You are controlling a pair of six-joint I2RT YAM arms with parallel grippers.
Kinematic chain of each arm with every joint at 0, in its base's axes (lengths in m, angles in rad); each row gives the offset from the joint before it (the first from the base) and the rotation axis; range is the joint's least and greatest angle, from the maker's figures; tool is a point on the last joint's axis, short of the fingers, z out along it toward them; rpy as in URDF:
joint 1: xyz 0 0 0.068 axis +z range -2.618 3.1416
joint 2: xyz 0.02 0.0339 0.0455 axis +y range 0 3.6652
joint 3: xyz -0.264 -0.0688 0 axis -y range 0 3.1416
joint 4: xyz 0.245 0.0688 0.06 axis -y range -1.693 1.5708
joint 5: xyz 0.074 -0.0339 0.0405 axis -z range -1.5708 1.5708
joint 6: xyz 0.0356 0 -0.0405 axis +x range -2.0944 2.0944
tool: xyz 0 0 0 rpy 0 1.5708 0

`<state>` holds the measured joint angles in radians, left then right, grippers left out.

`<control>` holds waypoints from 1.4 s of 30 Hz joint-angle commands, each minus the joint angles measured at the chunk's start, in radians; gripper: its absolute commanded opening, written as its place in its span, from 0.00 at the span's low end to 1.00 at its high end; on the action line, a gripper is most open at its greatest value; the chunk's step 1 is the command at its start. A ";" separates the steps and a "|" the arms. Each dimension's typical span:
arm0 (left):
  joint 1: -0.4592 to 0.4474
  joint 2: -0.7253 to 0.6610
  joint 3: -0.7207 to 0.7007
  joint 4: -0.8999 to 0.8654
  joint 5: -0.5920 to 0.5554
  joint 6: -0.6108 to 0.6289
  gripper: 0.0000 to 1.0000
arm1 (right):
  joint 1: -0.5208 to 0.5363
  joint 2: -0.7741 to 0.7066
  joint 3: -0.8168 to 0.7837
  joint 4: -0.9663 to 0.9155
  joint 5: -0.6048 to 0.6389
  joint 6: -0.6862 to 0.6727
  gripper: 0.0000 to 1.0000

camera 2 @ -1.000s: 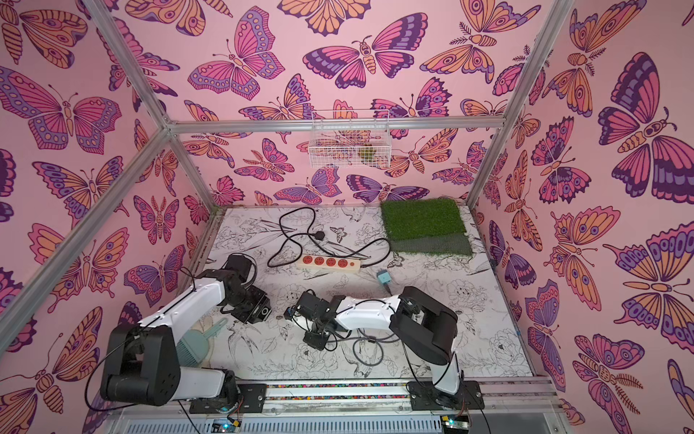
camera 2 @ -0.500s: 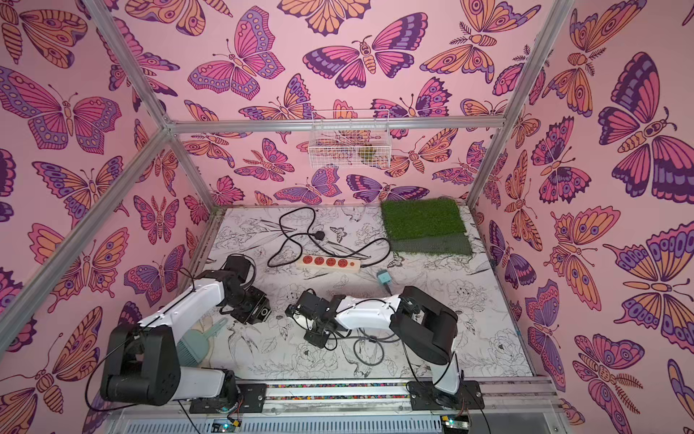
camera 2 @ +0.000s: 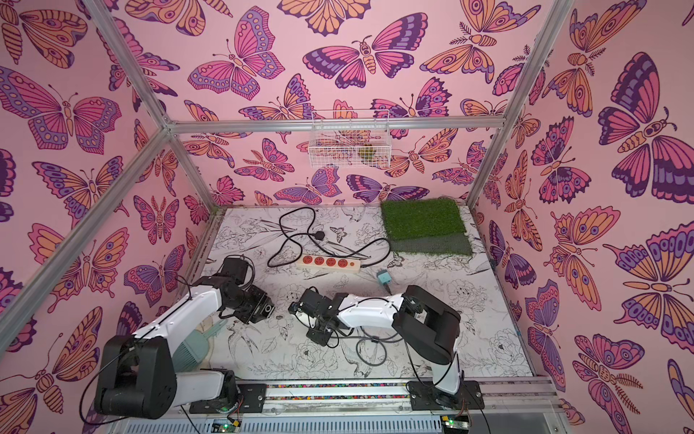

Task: Charge mp3
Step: Pick up the charging cable from the center of the board.

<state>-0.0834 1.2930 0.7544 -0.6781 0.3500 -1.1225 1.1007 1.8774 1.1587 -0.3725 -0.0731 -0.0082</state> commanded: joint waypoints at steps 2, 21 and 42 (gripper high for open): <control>0.007 -0.092 -0.050 0.131 0.066 0.013 0.00 | -0.046 -0.091 -0.042 0.005 -0.101 -0.018 0.00; 0.005 -0.284 -0.261 0.602 0.204 -0.051 0.00 | -0.259 -0.259 -0.162 0.168 -0.643 -0.004 0.00; -0.011 -0.443 -0.463 0.933 0.230 -0.125 0.00 | -0.378 -0.210 -0.197 0.369 -1.016 0.127 0.00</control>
<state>-0.0864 0.8761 0.3187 0.1902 0.5735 -1.2400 0.7300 1.6440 0.9531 -0.0353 -0.9966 0.0940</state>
